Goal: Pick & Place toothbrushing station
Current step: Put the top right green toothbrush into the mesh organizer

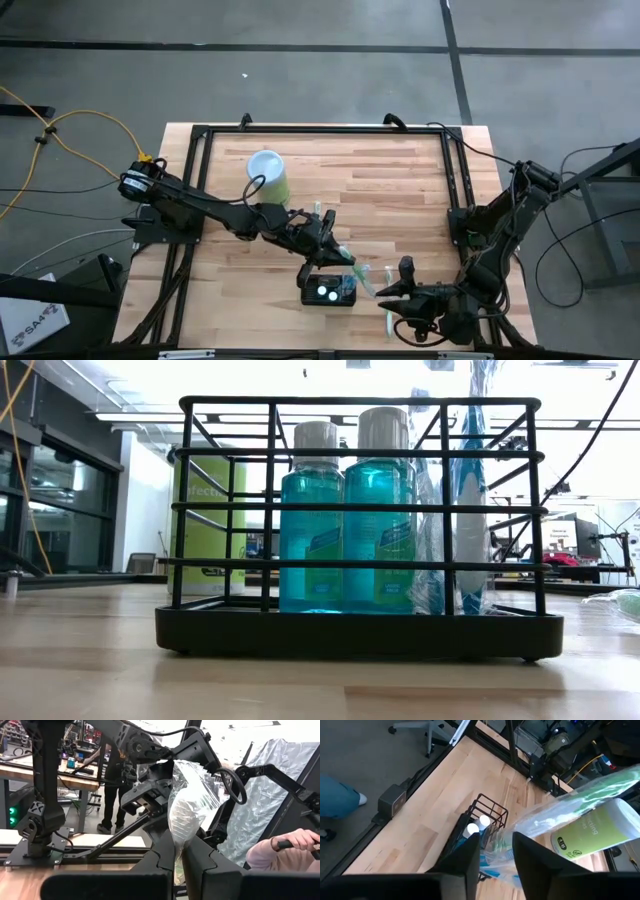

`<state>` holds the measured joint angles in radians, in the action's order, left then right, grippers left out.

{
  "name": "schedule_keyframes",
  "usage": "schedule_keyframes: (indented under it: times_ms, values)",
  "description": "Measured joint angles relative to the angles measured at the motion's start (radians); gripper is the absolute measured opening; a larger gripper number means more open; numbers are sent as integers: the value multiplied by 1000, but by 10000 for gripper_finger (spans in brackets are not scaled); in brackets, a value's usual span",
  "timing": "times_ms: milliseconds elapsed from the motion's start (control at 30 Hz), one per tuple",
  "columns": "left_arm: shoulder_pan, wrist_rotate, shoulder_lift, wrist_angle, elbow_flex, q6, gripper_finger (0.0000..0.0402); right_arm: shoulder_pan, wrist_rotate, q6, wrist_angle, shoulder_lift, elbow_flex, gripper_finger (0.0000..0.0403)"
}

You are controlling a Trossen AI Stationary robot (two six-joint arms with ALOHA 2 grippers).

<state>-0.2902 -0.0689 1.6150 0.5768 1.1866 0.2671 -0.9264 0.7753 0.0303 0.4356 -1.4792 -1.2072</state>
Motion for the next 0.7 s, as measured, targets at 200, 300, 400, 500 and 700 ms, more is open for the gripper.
schedule_keyframes:
  times_ms: [200, 300, 400, 500, 700]
  values:
    - [-1, 0, -4, -28, 0, -2, 5, -1, 2, 25, 14, 0, 0, 135]
    - [-1, 15, -38, -97, 0, -34, 5, -1, 2, 74, 53, 0, 0, 141]
    - [-6, 83, -90, -200, 0, -34, 5, -3, 2, 133, 98, 0, 0, 142]
    - [-19, 126, -134, -265, 0, -35, 5, -3, 2, 175, 128, 0, 0, 140]
    - [-90, 243, -228, -368, 0, -130, 5, -3, -11, 203, 137, 0, 0, 139]
